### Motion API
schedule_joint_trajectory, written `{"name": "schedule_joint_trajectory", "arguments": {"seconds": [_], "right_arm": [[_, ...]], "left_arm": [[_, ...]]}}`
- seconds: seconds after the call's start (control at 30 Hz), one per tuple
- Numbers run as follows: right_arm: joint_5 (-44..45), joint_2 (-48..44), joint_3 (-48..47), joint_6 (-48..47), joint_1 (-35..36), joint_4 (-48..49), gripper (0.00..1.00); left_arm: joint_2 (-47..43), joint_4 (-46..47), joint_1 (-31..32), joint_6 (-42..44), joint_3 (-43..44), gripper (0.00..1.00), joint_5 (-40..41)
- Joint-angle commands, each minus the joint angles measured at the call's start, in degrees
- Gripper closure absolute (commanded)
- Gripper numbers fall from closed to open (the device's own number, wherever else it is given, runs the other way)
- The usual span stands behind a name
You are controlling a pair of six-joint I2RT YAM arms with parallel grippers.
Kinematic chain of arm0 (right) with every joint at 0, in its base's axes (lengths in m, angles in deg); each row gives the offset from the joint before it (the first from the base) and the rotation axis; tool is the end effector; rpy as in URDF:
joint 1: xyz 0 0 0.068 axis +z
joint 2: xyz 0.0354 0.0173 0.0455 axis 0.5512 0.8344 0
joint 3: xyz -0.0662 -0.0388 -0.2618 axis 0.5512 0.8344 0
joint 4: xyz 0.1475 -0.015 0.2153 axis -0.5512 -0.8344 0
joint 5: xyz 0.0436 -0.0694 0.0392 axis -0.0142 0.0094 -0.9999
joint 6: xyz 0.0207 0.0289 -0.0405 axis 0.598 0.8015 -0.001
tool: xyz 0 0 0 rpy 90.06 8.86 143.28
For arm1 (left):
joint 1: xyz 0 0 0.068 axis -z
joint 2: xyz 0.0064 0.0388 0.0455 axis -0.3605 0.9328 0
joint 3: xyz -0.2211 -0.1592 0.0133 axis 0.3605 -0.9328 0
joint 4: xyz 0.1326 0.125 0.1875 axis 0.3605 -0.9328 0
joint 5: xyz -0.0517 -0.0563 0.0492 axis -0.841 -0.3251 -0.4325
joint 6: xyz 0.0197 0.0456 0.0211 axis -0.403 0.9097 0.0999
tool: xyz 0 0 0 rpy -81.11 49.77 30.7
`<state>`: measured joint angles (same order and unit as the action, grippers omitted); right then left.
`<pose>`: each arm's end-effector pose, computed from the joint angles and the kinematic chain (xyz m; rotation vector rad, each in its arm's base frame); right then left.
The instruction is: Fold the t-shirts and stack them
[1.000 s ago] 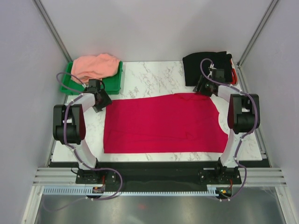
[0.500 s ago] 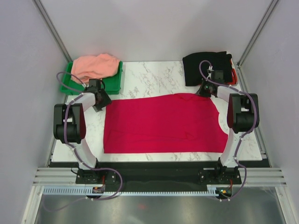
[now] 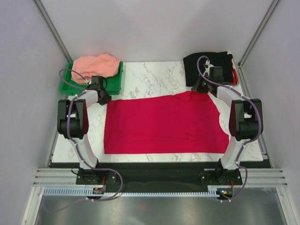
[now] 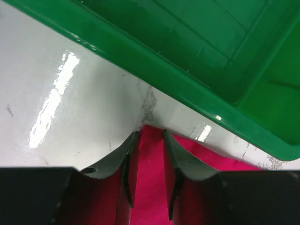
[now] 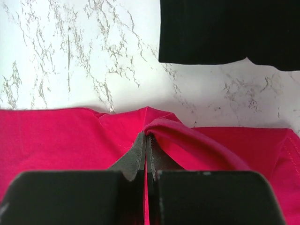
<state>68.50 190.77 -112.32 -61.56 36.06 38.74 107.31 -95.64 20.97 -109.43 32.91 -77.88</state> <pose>0.4202 0.0303 0.2085 0.1519 2.2944 0.5552 0.4007 0.0047 0.1601 -0.7686 2.3969 -0.1108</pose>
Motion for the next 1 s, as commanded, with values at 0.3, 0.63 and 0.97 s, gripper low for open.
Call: {"name": "schedule_joint_trajectory", "arguments": {"seconds": [0.3, 0.63, 0.97], "right_arm": [[-2.7, -2.4, 1.1, -1.1, -0.2, 1.7, 1.00], [-1.6, -18.6, 12.5, -0.5, -0.2, 3.8, 1.00], [3.8, -36.3, 26.1, 1.0, 0.2, 0.1, 1.00]], "left_arm": [[-0.4, 2.7, 2.0, -0.5, 0.7, 0.98, -1.6], [-14.1, 2.5, 2.0, -0.5, -4.7, 0.98, -2.7], [-25.0, 2.2, 2.0, -1.0, -15.2, 0.98, -2.9]]}}
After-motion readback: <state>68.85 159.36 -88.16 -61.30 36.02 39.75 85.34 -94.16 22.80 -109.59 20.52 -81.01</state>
